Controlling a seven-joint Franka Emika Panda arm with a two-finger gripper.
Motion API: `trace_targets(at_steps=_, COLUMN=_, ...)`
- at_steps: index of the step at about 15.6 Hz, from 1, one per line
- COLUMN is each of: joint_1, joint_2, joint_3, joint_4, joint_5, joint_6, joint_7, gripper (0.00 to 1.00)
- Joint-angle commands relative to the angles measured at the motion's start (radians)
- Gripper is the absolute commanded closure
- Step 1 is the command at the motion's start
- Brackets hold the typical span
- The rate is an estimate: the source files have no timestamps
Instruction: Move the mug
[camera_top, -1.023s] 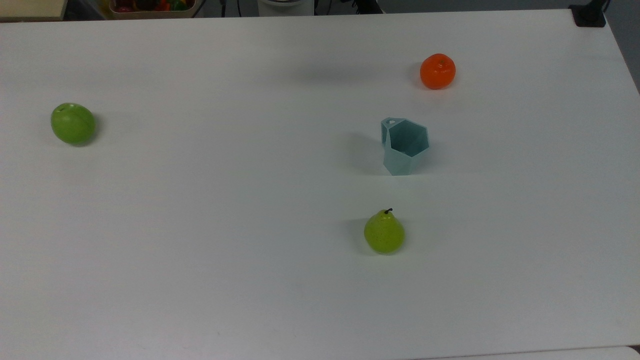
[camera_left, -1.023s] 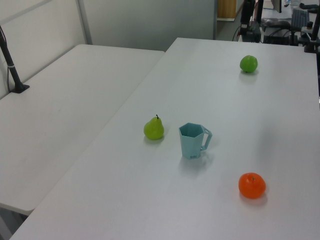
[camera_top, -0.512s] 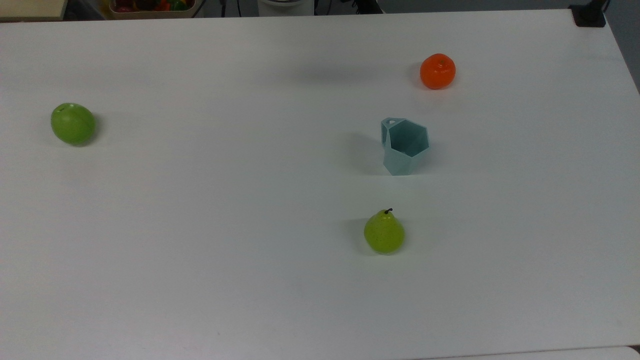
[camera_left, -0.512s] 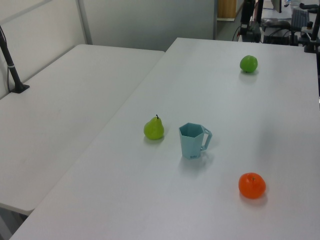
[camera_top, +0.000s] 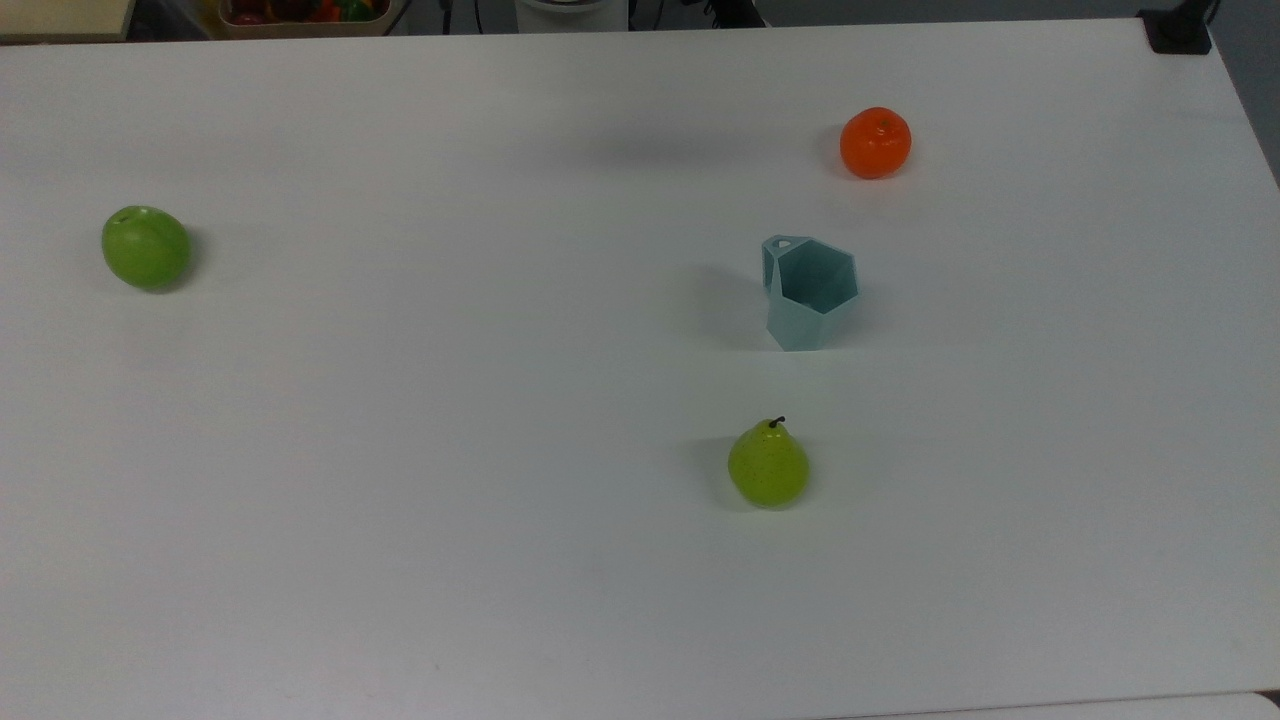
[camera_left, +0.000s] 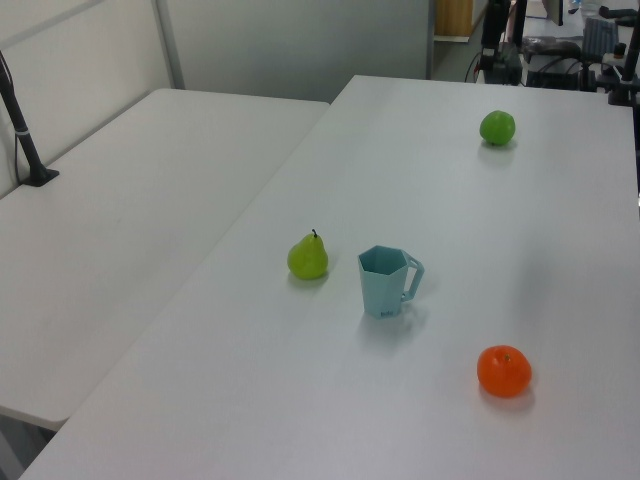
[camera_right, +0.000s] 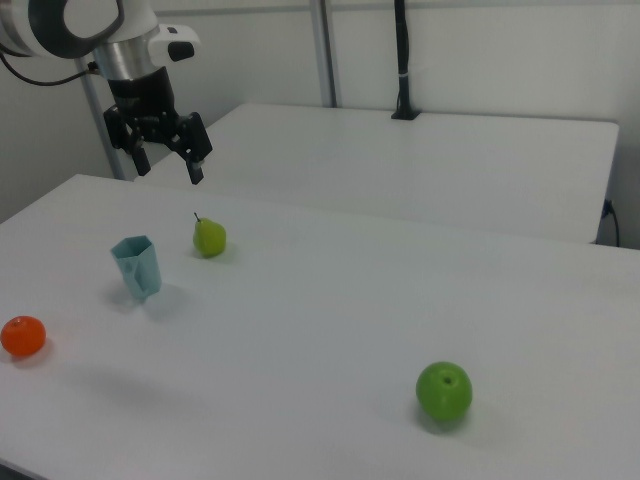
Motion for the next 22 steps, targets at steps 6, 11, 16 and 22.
trace_targets(at_steps=6, joint_1=0.016, joint_2=-0.017, joint_3=-0.016, joint_4=-0.035, joint_5=0.019, joint_6=0.029, joint_7=-0.024, gripper=0.0)
trace_targets(at_steps=11, joint_1=0.022, joint_2=-0.012, joint_3=-0.016, joint_4=-0.035, joint_5=0.019, joint_6=0.04, joint_7=-0.173, gripper=0.0)
trace_targets(at_steps=16, joint_1=0.054, joint_2=0.007, joint_3=-0.001, joint_4=-0.032, joint_5=0.02, joint_6=0.041, joint_7=-0.228, gripper=0.0)
trace_targets(at_steps=22, joint_1=0.068, joint_2=0.03, joint_3=0.06, joint_4=-0.035, joint_5=0.032, joint_6=0.044, joint_7=-0.273, gripper=0.0)
